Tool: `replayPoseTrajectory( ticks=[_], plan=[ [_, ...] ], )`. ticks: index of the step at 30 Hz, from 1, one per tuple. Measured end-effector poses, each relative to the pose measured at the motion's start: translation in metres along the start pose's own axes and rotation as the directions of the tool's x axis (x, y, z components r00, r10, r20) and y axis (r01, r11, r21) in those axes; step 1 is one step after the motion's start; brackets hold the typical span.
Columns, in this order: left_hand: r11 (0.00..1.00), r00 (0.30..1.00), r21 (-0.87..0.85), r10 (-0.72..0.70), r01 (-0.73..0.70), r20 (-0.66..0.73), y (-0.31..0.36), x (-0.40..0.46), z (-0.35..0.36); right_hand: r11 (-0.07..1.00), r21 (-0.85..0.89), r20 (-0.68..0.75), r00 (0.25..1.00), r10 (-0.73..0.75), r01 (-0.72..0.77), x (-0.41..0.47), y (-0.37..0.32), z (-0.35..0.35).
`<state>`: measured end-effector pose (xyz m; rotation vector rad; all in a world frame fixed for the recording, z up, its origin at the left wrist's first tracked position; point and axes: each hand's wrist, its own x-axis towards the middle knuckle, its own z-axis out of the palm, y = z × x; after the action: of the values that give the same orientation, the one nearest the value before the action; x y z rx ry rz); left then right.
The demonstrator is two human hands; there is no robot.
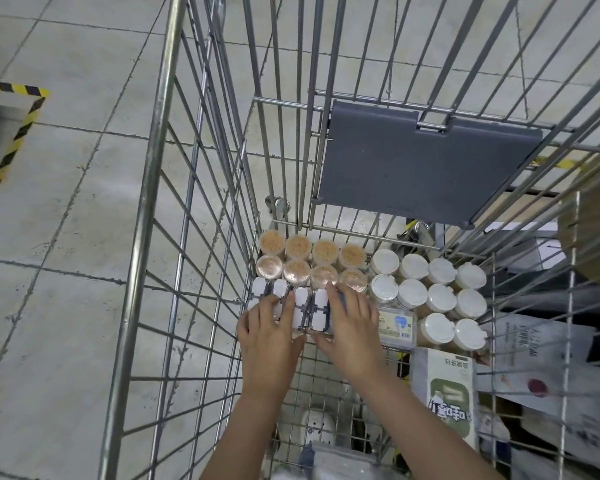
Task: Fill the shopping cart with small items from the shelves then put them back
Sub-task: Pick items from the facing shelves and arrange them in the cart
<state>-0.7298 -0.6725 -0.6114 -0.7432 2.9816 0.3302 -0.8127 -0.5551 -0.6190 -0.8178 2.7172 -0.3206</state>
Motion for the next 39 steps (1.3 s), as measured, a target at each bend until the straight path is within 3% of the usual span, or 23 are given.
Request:
replayPoseTrajectory(
  ticks=[6,14,19,22,26,33,39],
  plan=[
    [0.998,0.999,-0.046,0.037,-0.036,0.005,-0.005,-0.002,-0.003,1.000,0.016,-0.004,1.000,0.007,-0.007,-0.010,0.003,0.000],
    [0.987,0.990,-0.158,0.000,0.023,0.140,-0.002,-0.004,-0.027,0.995,0.029,-0.023,0.995,0.093,-0.092,-0.028,-0.004,-0.020],
    [0.970,0.964,-0.244,0.050,0.016,0.262,0.004,-0.033,-0.075,0.966,0.186,0.060,0.983,0.172,-0.180,-0.083,-0.015,-0.059],
    [0.950,0.929,-0.305,0.167,-0.063,0.330,0.011,-0.065,-0.119,0.929,0.300,0.069,0.977,0.204,-0.215,-0.130,-0.029,-0.087],
    [0.904,0.860,-0.263,0.410,-0.338,0.303,0.009,-0.122,-0.184,0.898,0.368,0.021,0.968,0.251,-0.241,-0.212,-0.055,-0.123],
    [0.682,0.648,-0.178,0.730,-0.709,0.217,-0.025,-0.216,-0.301,0.858,0.425,-0.105,0.925,0.364,-0.289,-0.356,-0.121,-0.175],
    [0.669,0.642,-0.189,0.743,-0.719,0.191,-0.021,-0.282,-0.374,0.767,0.539,-0.195,0.834,0.515,-0.348,-0.480,-0.157,-0.223]
  ],
)
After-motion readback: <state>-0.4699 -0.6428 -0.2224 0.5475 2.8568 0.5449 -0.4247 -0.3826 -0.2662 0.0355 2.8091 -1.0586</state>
